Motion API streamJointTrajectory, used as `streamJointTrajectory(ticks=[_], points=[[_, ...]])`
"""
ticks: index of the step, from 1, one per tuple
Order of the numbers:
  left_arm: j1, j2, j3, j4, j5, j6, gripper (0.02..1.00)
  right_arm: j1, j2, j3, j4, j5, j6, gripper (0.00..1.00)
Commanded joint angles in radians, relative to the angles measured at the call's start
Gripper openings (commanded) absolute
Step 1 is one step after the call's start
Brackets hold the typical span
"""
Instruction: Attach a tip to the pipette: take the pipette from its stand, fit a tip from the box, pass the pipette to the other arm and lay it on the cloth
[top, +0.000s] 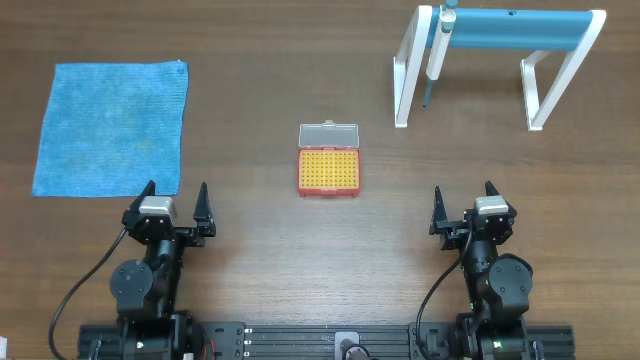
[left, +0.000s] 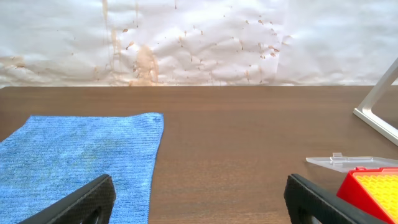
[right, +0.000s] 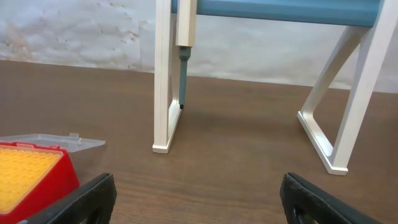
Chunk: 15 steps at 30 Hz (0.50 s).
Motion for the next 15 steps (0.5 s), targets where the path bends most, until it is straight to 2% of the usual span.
streamJointTrajectory(ticks=[1,15], points=[[-0.003,-0.010,-0.001,-0.010,-0.007,0.020,0.879,0.008,-0.007,-0.003,-0.006,0.012,-0.011,0.855],[-0.003,-0.010,-0.001,-0.010,-0.007,0.020,0.882,0.008,-0.007,-0.003,-0.001,0.005,-0.010,0.855]])
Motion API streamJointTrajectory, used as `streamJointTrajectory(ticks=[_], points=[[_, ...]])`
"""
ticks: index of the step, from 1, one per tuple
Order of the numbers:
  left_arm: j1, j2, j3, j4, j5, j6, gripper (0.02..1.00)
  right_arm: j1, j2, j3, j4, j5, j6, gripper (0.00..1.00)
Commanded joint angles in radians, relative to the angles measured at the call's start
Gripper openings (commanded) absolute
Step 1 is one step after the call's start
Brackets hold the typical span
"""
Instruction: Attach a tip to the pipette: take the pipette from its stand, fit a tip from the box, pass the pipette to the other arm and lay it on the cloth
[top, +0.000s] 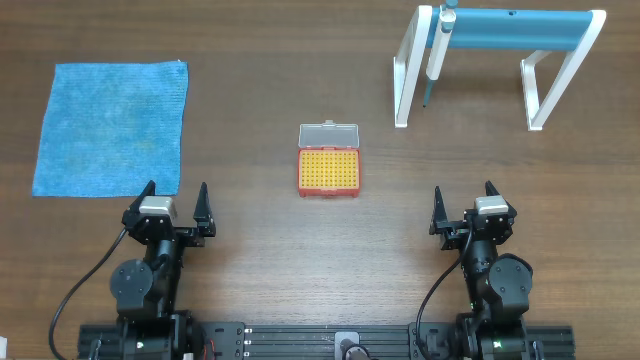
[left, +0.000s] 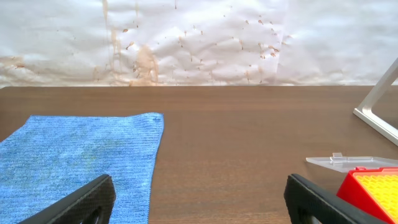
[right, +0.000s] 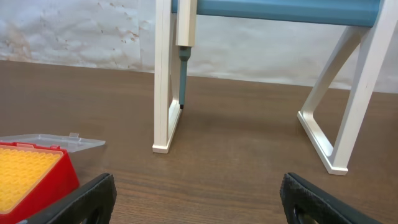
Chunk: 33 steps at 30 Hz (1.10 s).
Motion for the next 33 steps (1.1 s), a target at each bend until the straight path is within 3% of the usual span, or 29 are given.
streamJointTrajectory(ticks=[1,4,7,12,16,19,27,33], points=[[-0.003,-0.010,-0.001,-0.010,-0.006,0.020,0.882,0.008,-0.007,-0.003,0.002,0.005,-0.010,0.855],[-0.003,-0.010,-0.001,-0.010,-0.007,0.020,0.882,0.008,0.008,-0.003,0.024,0.004,0.056,0.855],[-0.003,-0.010,-0.001,-0.010,-0.007,0.020,0.882,0.008,0.133,0.004,0.230,-0.007,0.061,0.855],[-0.003,-0.010,-0.001,-0.010,-0.007,0.020,0.879,0.027,0.703,0.270,0.482,-0.026,0.061,0.855],[-0.003,-0.010,-0.001,-0.010,-0.007,0.020,0.884,0.042,1.210,0.463,0.873,-0.018,0.061,0.855],[-0.003,-0.010,-0.001,-0.010,-0.006,0.020,0.882,0.050,1.431,0.515,1.098,0.086,0.061,0.855],[-0.003,-0.010,-0.001,-0.010,-0.007,0.020,0.882,0.058,1.592,0.603,1.122,0.168,0.061,0.855],[-0.003,-0.010,-0.001,-0.010,-0.006,0.020,0.879,0.060,1.608,0.621,1.114,0.170,0.061,0.855]])
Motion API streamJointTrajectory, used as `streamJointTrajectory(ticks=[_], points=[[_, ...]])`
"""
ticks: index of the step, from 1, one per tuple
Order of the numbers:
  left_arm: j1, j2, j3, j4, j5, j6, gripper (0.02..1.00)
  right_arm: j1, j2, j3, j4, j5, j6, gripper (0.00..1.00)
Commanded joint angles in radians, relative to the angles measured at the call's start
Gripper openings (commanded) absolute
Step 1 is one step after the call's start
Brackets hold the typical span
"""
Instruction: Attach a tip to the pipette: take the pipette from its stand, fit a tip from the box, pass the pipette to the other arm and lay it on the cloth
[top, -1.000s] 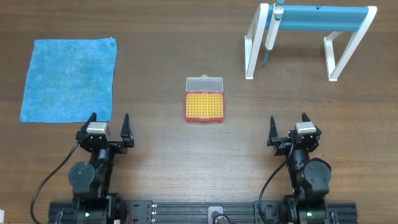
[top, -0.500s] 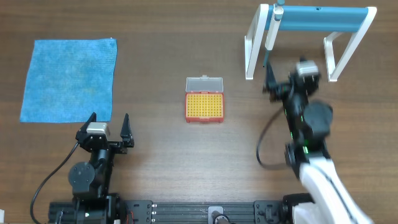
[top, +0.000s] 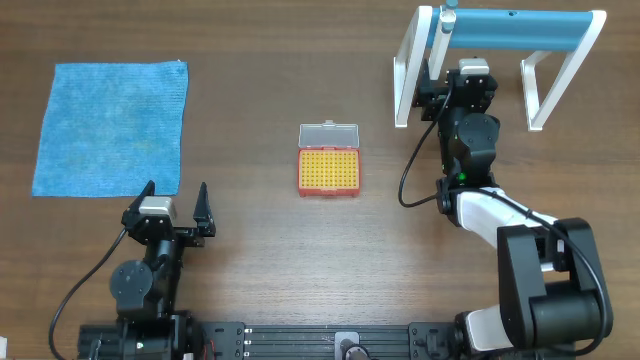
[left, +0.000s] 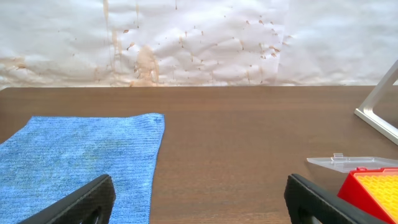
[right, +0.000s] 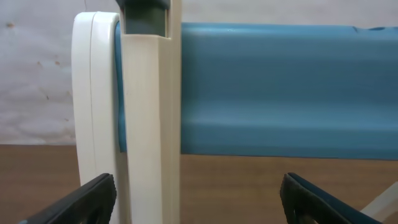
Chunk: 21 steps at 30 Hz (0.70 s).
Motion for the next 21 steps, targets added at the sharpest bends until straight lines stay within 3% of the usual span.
streamJointTrajectory(ticks=[1,13,16,21], points=[[-0.003,-0.006,-0.003,-0.006,-0.004,0.016,0.879,0.007,0.011,0.021,-0.001,0.020,0.011,0.855],[-0.003,-0.006,-0.003,-0.006,-0.004,0.016,0.879,0.005,0.056,0.053,-0.043,0.023,-0.005,0.855],[-0.003,-0.006,-0.003,-0.006,-0.004,0.016,0.879,0.005,0.057,0.053,-0.043,0.092,-0.026,0.855],[-0.003,-0.006,-0.003,-0.006,-0.003,0.016,0.882,0.003,0.057,0.055,-0.036,0.090,-0.027,0.855]])
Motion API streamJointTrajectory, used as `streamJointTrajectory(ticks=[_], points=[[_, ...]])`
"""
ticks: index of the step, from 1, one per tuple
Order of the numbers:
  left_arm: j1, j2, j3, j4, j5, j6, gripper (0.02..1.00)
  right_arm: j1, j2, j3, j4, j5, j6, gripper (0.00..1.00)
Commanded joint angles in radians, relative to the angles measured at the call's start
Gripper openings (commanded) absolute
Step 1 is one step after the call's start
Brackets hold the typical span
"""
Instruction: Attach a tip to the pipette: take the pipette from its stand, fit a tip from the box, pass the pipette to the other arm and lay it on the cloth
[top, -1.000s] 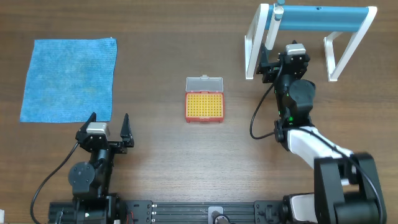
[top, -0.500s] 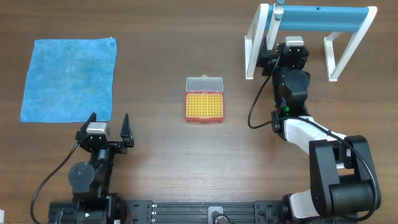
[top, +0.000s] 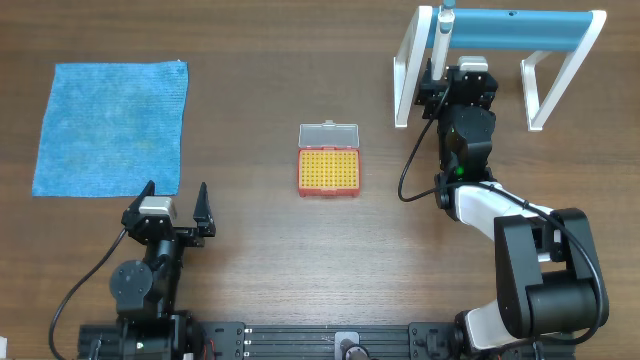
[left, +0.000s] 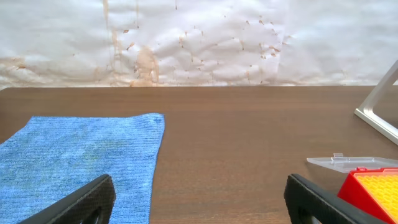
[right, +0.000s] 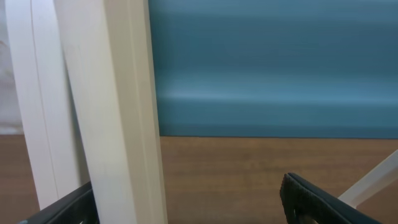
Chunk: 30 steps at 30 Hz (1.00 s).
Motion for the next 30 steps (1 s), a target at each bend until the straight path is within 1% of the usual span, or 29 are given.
streamJointTrajectory(ticks=[1,4,19,20,21,22,23,24,25,30], points=[[-0.003,-0.006,-0.003,-0.006,-0.004,0.017,0.879,0.003,0.016,0.028,0.009,0.023,-0.014,0.855],[-0.003,-0.006,-0.003,-0.006,-0.004,0.017,0.879,0.003,0.021,0.050,0.007,-0.056,-0.015,0.855],[-0.003,-0.006,-0.003,-0.006,-0.004,0.017,0.879,-0.008,0.093,0.109,0.006,-0.055,-0.015,0.855],[-0.003,-0.006,-0.003,-0.006,-0.004,0.017,0.882,-0.008,0.093,0.109,0.006,-0.055,-0.015,0.755],[-0.003,-0.006,-0.003,-0.006,-0.004,0.017,0.879,-0.008,0.093,0.109,0.005,-0.055,-0.014,0.347],[-0.003,-0.006,-0.003,-0.006,-0.004,0.017,0.879,-0.008,0.093,0.109,0.005,-0.055,-0.014,0.229],[-0.003,-0.006,-0.003,-0.006,-0.004,0.017,0.882,-0.008,0.093,0.109,0.005,-0.055,-0.014,0.194],[-0.003,-0.006,-0.003,-0.006,-0.003,0.017,0.879,-0.007,0.093,0.109,0.006,-0.055,-0.014,0.108],[-0.003,-0.006,-0.003,-0.006,-0.004,0.017,0.879,-0.007,0.093,0.109,0.005,-0.055,-0.014,0.080],[-0.003,-0.006,-0.003,-0.006,-0.003,0.017,0.882,-0.007,0.082,0.109,0.009,-0.055,-0.014,0.080]])
